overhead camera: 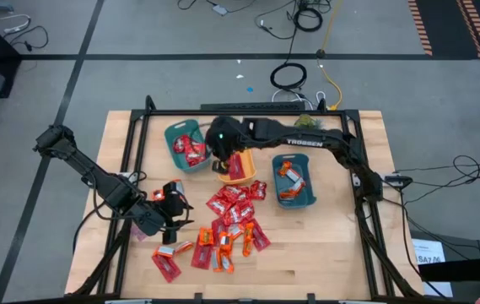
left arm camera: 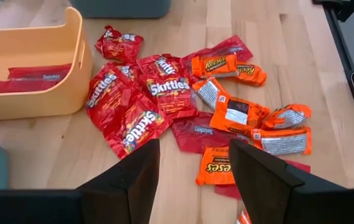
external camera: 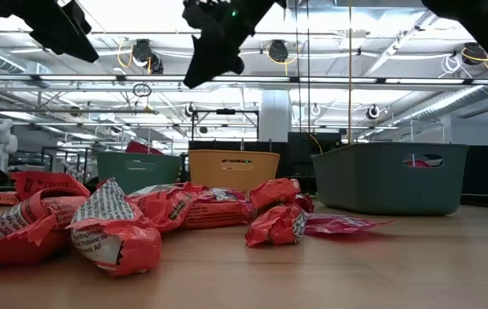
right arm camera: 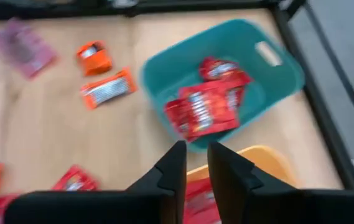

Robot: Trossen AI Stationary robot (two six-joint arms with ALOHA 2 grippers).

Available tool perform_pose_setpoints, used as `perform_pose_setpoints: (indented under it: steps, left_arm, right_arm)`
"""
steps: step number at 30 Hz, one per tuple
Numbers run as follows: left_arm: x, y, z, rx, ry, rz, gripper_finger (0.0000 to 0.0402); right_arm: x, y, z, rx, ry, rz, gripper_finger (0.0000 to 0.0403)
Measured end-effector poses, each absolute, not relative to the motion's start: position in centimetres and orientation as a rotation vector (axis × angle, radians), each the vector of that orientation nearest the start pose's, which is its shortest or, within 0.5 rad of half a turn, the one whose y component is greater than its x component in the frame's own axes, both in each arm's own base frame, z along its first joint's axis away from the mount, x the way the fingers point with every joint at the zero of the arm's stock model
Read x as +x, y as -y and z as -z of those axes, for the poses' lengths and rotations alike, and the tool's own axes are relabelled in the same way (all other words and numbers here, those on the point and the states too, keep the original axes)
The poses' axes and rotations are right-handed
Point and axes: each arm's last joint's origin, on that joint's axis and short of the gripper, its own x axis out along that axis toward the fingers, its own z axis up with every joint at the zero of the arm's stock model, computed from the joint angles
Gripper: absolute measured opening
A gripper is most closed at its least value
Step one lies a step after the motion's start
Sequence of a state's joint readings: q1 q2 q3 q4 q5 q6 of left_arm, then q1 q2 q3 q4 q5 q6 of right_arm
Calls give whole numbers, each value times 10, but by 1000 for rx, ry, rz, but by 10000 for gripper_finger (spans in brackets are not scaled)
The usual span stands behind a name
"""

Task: Sort candy
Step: Put the orange wrapper chocolate into the dark blue bin

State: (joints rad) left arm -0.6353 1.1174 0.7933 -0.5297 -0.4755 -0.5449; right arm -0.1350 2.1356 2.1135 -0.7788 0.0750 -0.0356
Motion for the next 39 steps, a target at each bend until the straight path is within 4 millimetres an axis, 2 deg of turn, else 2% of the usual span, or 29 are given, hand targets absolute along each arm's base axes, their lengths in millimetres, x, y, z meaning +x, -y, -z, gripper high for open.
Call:
perform_pose_setpoints:
  steps: [8,11,16,20,23,30,34,39]
  left_arm:
    - [183,118,-249,-69,-735,-48,204]
    - [183,118,-249,-69,-736,-48,204]
    - [183,118,-249,-69,-736,-48,204]
    - [182,118,-249,-69,-736,-48,204]
    - [183,118,-249,-69,-736,-47,204]
    - [183,118,-249,-69,-736,-47,204]
    - [183,118,-249,-69,-736,-47,204]
    - [183,118,-249,-70,-735,-47,204]
  right_arm:
    - [464,13,-305,-37,-927,94,136]
    - [461,-6,-303,-56,-959,169,156]
    - [448,-39,-299,-133,-1028,356,166]
    - [437,-68,-286,-131,-1065,343,165]
    - [419,-89,-272,-97,-1045,337,165]
    - [351,-117,-249,53,-828,305,165]
    - [319,-117,-235,103,-729,256,165]
    - [295,-109,-214,143,-699,254,164]
